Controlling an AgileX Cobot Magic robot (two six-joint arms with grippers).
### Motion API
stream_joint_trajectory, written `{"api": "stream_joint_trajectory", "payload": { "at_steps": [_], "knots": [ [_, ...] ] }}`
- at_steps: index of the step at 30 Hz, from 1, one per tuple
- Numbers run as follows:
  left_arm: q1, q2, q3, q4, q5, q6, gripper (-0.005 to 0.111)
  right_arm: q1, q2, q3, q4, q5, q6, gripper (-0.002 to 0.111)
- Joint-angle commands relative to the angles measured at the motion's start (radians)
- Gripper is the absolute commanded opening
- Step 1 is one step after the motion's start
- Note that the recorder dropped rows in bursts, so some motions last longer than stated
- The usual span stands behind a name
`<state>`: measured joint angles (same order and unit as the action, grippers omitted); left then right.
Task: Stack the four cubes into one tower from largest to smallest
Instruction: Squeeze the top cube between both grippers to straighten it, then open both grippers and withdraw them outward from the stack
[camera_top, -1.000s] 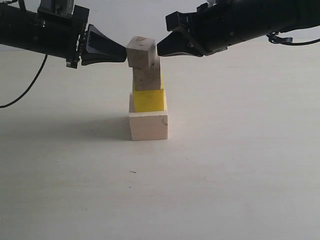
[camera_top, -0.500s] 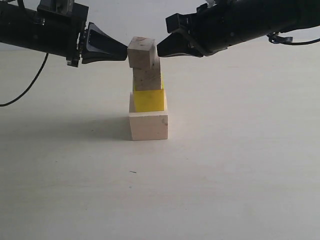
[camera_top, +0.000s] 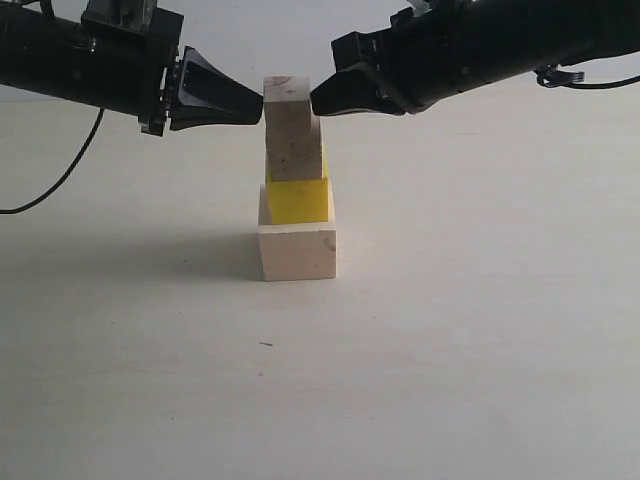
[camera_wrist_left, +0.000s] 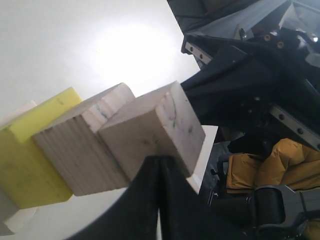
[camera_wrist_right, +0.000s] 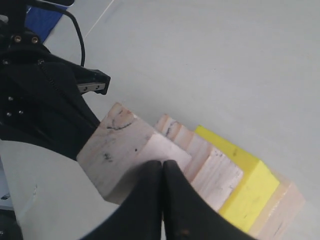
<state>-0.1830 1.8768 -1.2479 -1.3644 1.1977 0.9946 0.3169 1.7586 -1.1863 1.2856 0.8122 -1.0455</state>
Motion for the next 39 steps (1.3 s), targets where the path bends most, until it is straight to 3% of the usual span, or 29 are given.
{"api": "stream_joint_trajectory", "payload": {
  "at_steps": [1,16,27,33,39],
  "knots": [
    [-0.005,-0.003,-0.008,-0.014,0.011,0.008,0.0,-0.003,0.0,-0.008,0.021,0.013,-0.026,0.0],
    [-0.005,-0.003,-0.008,-0.014,0.011,0.008,0.0,-0.003,0.0,-0.008,0.006,-0.02,-0.024,0.0],
    [0.047,-0.01,-0.008,-0.014,0.021,0.004,0.0,-0.003,-0.049,-0.008,-0.021,-0.03,-0.016,0.0],
    [0.071,-0.058,-0.008,-0.008,0.01,0.004,0.0,-0.003,-0.114,-0.007,-0.274,-0.134,0.156,0.0],
    [0.099,-0.238,0.031,0.062,-0.134,0.018,0.0,-0.003,-0.244,-0.005,-0.405,-0.206,0.21,0.0]
  ]
}}
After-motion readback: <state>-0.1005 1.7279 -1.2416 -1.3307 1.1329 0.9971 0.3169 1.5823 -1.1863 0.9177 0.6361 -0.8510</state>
